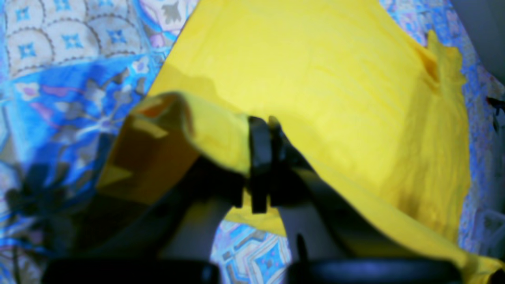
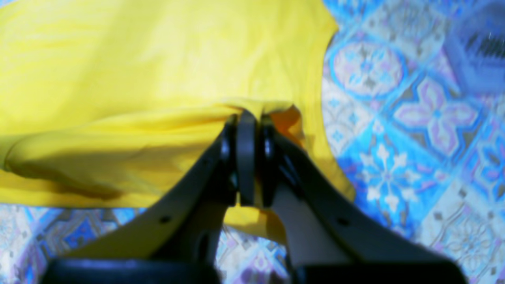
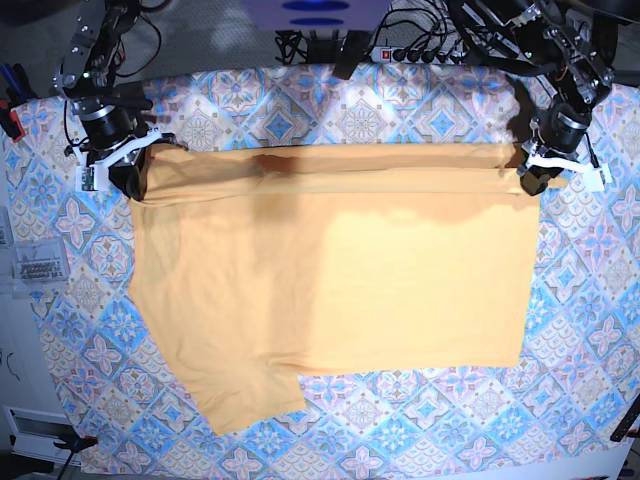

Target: Fold the T-shirt properly

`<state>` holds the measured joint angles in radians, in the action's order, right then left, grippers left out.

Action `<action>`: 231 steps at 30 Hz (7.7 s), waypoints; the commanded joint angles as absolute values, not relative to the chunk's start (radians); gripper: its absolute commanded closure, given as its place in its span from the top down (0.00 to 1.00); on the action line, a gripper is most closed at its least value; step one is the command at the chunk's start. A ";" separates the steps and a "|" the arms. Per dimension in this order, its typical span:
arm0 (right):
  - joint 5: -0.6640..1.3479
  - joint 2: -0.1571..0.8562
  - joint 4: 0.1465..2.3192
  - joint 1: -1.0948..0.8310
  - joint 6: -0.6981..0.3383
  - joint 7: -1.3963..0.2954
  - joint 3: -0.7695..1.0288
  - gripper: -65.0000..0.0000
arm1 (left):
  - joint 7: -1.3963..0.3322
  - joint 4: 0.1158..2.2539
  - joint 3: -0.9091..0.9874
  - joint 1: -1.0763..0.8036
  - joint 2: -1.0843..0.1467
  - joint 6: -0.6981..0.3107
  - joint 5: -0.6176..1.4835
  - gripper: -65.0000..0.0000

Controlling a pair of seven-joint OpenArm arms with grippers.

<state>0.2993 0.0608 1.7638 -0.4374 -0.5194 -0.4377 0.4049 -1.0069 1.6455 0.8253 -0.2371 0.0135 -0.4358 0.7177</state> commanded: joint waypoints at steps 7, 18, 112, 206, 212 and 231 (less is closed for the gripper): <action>0.315 0.070 1.699 -0.386 -0.515 -0.407 0.407 0.00 | -0.947 1.596 0.823 -0.173 0.002 -0.438 0.670 0.00; 0.315 0.070 1.646 -0.311 -0.515 -0.403 0.352 0.00 | -0.912 1.520 0.822 -0.151 -0.001 -0.440 0.667 0.00; 0.177 0.065 1.606 -0.397 -0.493 -0.331 0.318 0.25 | -0.903 1.349 0.921 -0.239 0.048 -0.501 0.805 0.31; 0.533 0.051 1.492 -0.358 -0.591 -0.647 0.621 0.59 | -0.929 1.300 0.995 -0.202 0.021 -0.503 0.891 0.00; 0.559 0.051 1.468 -0.331 -0.591 -0.684 0.642 0.78 | -0.929 1.300 0.995 -0.202 0.021 -0.503 0.891 0.00; 0.561 0.047 1.328 -0.222 -0.593 -0.685 0.605 0.59 | -0.924 1.302 0.995 -0.199 0.021 -0.503 0.891 0.00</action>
<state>0.5510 0.0387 1.3186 -0.2253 -0.5861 -0.6853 0.6048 -0.9344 1.2881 0.9936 -0.2001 0.0326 -0.4911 0.8719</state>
